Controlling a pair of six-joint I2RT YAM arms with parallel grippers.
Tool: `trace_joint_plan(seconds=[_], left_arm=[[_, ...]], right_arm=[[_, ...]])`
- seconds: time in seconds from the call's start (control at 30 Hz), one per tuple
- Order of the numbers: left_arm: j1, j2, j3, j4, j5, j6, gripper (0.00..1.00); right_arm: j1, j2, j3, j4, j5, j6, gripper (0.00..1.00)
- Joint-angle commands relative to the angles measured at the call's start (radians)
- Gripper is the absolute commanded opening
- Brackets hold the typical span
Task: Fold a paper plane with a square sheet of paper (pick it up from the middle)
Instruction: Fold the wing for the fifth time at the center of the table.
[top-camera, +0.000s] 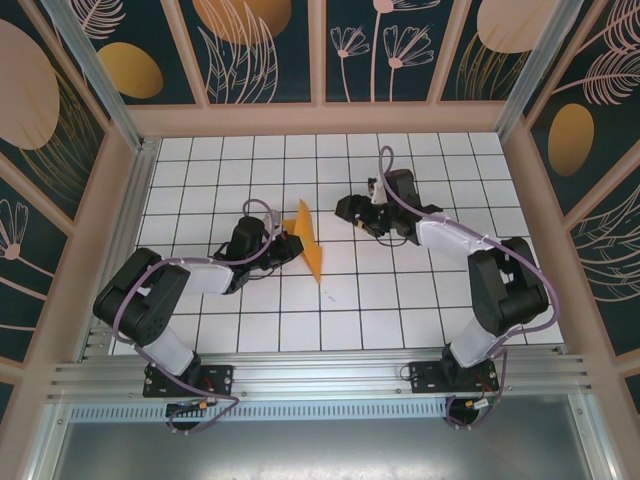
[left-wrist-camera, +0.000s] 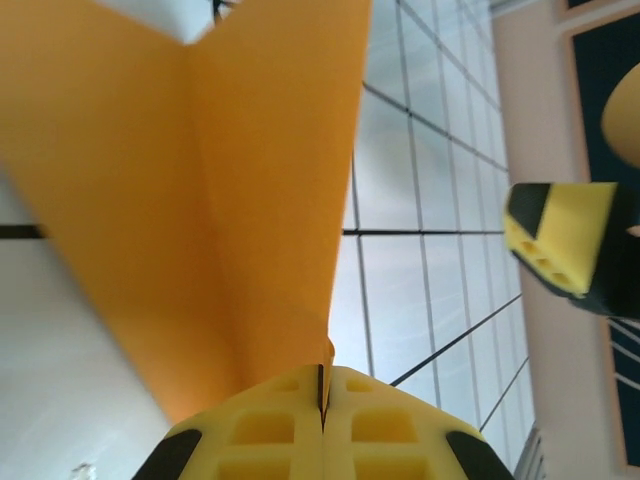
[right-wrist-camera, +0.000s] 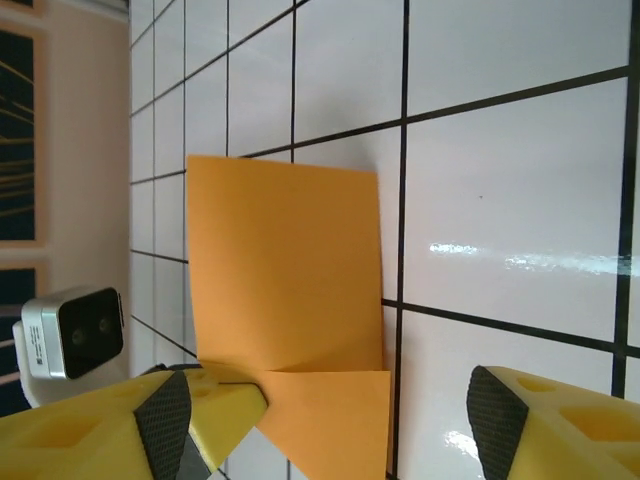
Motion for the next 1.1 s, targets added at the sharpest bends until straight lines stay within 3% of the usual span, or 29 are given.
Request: trace_joint_plan(seconds=[0.0, 0.23, 0.4, 0.7, 1.07], left_arm=[[-0.004, -0.002, 0.027, -0.051, 0.045, 0.094, 0.03], [0.02, -0.002, 0.022, -0.083, 0.034, 0.168, 0.03], [0.04, 0.047, 0.061, -0.147, 0.029, 0.195, 0.02], [0.04, 0.065, 0.155, -0.311, 0.006, 0.276, 0.01], [0.04, 0.138, 0.195, -0.315, 0.043, 0.263, 0.01]], right_arm=[[0.029, 0.031, 0.004, -0.028, 0.053, -0.09, 0.73], [0.082, 0.073, 0.038, -0.053, 0.106, -0.125, 0.64], [0.113, 0.136, 0.066, -0.079, 0.08, -0.171, 0.42], [0.137, 0.234, 0.118, -0.064, -0.015, -0.162, 0.18], [0.128, 0.3, 0.146, -0.107, -0.025, -0.174, 0.11]])
